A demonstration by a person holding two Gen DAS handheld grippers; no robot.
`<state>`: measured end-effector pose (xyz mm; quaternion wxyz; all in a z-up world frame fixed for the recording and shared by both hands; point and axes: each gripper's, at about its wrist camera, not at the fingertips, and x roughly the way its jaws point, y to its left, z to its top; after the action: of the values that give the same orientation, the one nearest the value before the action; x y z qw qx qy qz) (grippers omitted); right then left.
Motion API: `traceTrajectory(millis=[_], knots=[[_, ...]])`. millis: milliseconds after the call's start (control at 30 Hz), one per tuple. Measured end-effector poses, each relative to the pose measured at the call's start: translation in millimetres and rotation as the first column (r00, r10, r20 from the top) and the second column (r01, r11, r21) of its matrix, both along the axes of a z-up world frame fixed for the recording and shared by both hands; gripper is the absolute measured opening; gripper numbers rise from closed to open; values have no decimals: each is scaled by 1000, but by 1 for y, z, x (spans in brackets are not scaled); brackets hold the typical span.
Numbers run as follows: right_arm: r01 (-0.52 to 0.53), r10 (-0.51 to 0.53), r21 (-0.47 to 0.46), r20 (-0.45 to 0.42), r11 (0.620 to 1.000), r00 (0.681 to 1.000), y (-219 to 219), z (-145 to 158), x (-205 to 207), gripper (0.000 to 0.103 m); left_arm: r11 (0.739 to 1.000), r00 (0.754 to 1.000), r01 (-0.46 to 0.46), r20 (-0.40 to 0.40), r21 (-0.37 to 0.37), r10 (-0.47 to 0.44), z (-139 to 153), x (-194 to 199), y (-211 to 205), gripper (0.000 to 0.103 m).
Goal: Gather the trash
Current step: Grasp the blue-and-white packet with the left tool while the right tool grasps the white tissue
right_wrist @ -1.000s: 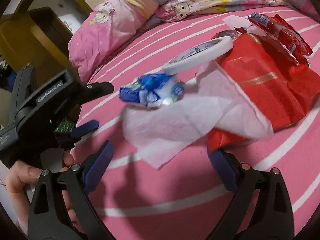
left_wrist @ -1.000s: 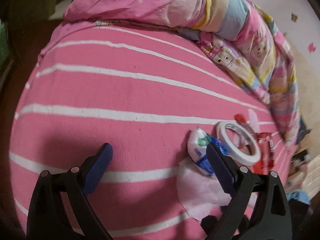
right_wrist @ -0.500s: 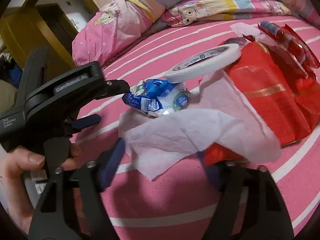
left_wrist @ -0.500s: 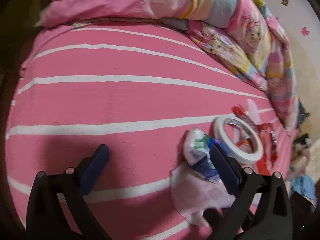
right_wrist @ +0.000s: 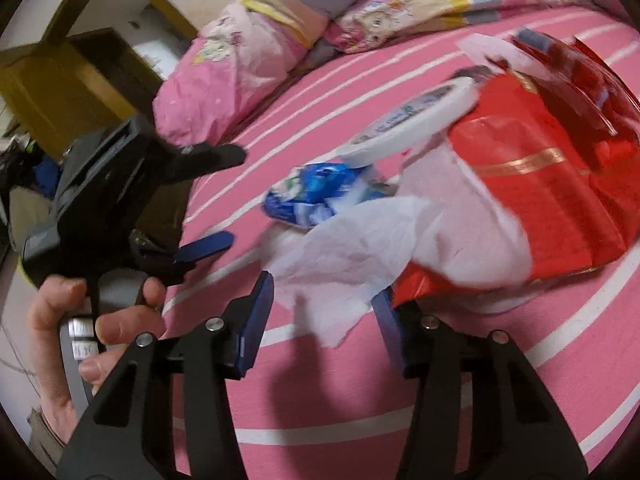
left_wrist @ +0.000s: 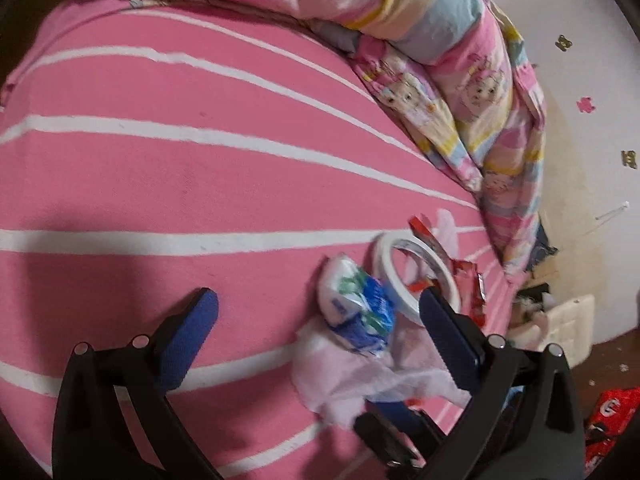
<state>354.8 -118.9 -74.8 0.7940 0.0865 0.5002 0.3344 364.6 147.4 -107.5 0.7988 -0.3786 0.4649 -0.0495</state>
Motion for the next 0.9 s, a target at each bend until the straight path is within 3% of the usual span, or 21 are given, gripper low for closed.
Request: traceTrajectory(millis=[133,267,400,500,633,700,900], knots=[[23,-23,10,-27,1000,999,-3,-6,5,49,1000,1000,24,-16,12,-24,-1,4,-7,97],[40,-40,5,-37,999,999,-5,-10,7,39,999,999,42,-20,-34,-43,-4,6,-9,97],[46,-46,-6,-40,999,998,-6,-12,8,30,998,997,66,-36,-1,-66,-4,9,-16,96],[46,-46,-5,-41,999,998,-4,-11,7,29,996,996,84,-31,-32,-85,-5,10,-20,96],[44,-44,-19,-29,999,999,-5,-11,7,29,993,993,117,-17,17,-117,-5,14,-35,93],[47,-48,-24,-27,999,999,-5,-12,7,26,987,987,159,-20,21,-159,-8,20,-45,62],[54,-55,-33,-31,998,998,-7,-15,8,11,989,989,146,-17,-19,-147,-19,22,-44,34]])
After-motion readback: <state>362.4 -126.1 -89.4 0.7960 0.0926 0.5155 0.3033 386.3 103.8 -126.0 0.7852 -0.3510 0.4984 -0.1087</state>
